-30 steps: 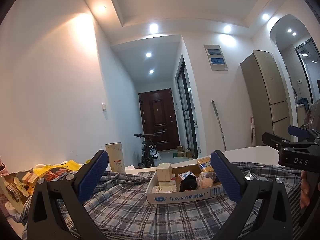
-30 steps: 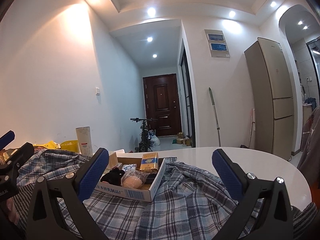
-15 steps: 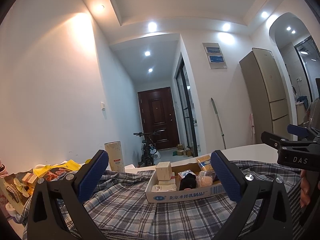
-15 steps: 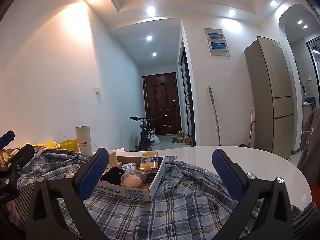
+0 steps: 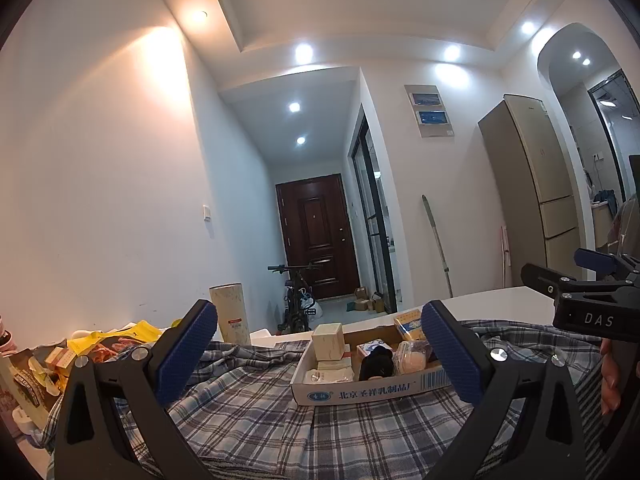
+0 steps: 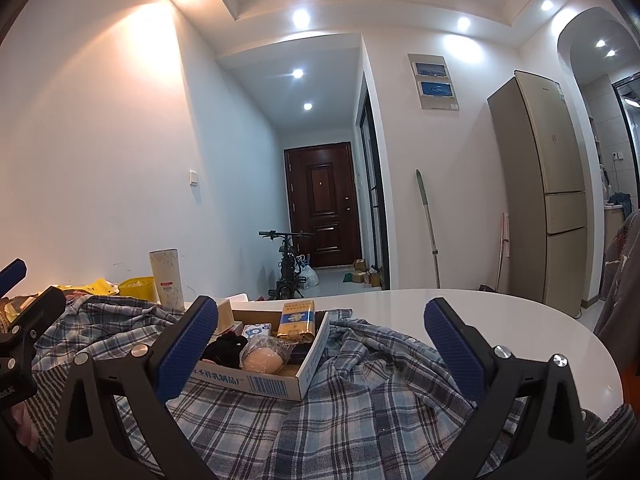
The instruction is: Organize objects
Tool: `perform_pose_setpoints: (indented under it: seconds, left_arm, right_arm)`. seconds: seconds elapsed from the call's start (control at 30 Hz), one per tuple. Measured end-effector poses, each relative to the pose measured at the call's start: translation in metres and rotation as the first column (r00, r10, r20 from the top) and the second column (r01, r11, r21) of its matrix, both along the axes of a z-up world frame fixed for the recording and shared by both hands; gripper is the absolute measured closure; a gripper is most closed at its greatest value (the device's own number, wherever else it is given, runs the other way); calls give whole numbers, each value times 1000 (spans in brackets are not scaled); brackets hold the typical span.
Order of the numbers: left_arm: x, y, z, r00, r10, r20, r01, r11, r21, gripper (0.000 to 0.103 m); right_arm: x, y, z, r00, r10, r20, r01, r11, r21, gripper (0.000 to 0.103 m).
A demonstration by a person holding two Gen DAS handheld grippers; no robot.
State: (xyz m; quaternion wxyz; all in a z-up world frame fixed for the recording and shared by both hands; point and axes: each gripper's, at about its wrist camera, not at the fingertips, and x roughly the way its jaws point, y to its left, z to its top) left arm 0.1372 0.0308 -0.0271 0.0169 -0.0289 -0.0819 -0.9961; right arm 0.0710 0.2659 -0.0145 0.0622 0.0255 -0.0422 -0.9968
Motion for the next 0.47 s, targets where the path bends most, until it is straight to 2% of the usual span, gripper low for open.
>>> perform_pose_setpoints:
  seconds: [0.47]
  left_arm:
    - [-2,0,1,1000,3,11,-3,1000,-1,0]
  right_arm:
    - [-2,0,-3,1000,-10,15,10,1000,-9,0]
